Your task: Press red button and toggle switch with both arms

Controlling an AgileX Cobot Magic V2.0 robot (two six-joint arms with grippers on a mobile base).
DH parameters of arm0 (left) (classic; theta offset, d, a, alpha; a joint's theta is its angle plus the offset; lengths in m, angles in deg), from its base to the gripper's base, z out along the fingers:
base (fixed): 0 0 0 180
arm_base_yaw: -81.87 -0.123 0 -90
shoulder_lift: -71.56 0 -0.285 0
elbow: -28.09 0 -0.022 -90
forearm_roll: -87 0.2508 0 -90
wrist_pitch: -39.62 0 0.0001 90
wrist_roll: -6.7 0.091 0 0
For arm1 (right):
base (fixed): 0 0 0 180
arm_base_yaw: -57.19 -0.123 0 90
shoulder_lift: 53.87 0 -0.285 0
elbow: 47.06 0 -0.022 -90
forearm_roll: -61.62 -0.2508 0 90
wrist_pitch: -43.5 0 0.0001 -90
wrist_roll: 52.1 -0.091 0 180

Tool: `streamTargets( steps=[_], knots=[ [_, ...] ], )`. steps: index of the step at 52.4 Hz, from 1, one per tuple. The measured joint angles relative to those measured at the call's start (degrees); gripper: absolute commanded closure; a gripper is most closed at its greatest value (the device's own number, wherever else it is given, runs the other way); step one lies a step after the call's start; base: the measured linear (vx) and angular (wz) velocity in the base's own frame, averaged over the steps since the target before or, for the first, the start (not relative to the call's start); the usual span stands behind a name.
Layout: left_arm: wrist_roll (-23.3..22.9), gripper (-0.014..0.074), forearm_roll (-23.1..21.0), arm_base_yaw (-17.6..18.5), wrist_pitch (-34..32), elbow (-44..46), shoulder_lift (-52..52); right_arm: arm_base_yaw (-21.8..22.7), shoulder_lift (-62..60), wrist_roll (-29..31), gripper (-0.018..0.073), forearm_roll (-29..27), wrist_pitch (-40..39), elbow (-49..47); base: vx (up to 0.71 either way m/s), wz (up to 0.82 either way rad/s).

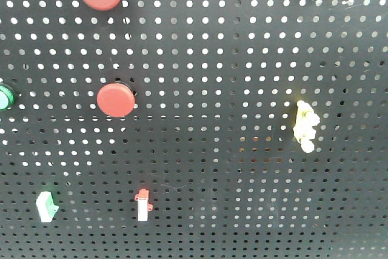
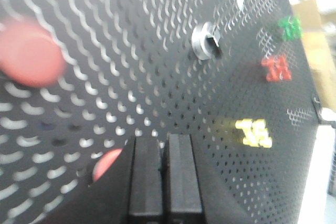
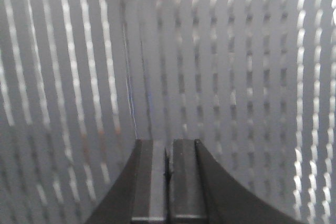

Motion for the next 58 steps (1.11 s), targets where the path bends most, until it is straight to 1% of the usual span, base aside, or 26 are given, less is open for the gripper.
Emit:
streamTargets(
  steps=[3, 7, 8, 14, 17, 21, 25, 28, 29, 31, 34, 40, 42, 46, 52, 58],
  knots=[
    [-3.72, 0.0595, 3.62, 0.0, 0.39, 0.0, 1.69, 0.0, 0.75, -0.27, 0.0559, 0.06, 0.34, -3.28, 0.0, 0.0],
    [-9.4, 0.0595, 10.98, 0.0, 1.68, 0.04, 3.64, 0.0, 3.19, -0.7, 0.0559, 0.23, 1.4, -8.59, 0.0, 0.0],
    [-10.69, 0.0595, 12.05, 0.0, 1.98, 0.04, 4.02, 0.0, 4.03, -0.96, 0.0559, 0.23, 1.88, -10.2, 0.0, 0.0],
    [-15.72, 0.0595, 18.85, 0.0, 4.83, 0.04, 5.07, -0.16, 9.4, -1.72, 0.0559, 0.23, 6.32, -19.74, 0.0, 0.0],
    [-17.23, 0.0595, 21.02, 0.0, 6.52, 0.04, 5.13, -0.97, 12.41, -1.67, 0.0559, 0.23, 7.93, -24.1, 0.0, 0.0],
    [-18.45, 0.0595, 22.03, 0.0, 7.6, -0.39, 5.13, -3.77, 16.84, -1.17, 0.0559, 0.23, 9.44, -28.94, 0.0, 0.0],
    [-18.98, 0.0595, 22.19, 0.0, 7.64, -1.85, 5.13, -8.88, 21.72, -0.82, 0.0559, 0.29, 9.87, -33.87, 0.0, 0.0],
    [-19.1, 0.0595, 22.26, 0.0, 7.35, -3.08, 5.13, -13.4, 24.97, 0.58, 0.0559, 0.69, 9.87, -37.07, 0.0, 0.0],
    [-19.11, 0.0595, 22.26, 0.0, 7.15, -3.76, 5.13, -16.0, 26.6, 1.23, 0.0559, 0.96, 9.87, -38.34, 0.0, 0.0],
    [-19.22, 0.0595, 22.38, 0.0, 6.85, -4.62, 5.13, -19.42, 28.66, 2.58, 0.0559, 1.54, 9.87, -39.85, 0.0, 0.0],
    [-19.26, 0.0595, 22.42, 0.0, 6.28, -6.01, 5.13, -25.76, 32.38, 5.11, 0.0559, 2.67, 9.87, -42.14, 0.0, 0.0],
    [-19.26, 0.0595, 22.49, 0.0, 5.26, -7.75, 5.07, -35.34, 38.7, 9.0, 0.0559, 4.9, 10.37, -47.25, 0.0, 0.0],
    [-19.26, 0.0595, 22.56, 0.0, 5.01, -8.13, 5.07, -37.58, 41.03, 9.77, 0.0559, 5.17, 10.51, -48.89, 0.0, 0.0],
    [-19.28, 0.0595, 22.67, 0.0, 4.76, -8.38, 5.07, -39.31, 44.86, 10.35, 0.0559, 5.42, 10.62, -53.06, 0.0, 0.0],
    [-19.33, 0.0595, 22.67, 0.0, 4.47, -8.43, 5.07, -39.55, 49.66, 10.58, 0.0559, 5.6, 11.93, -59.1, 0.0, 0.0],
    [-19.38, 0.0595, 22.73, 0.0, 4.42, -8.5, 5.07, -39.55, 52.48, 10.93, 0.0559, 5.66, 15.23, -63.99, 0.0, 0.0]
  ],
)
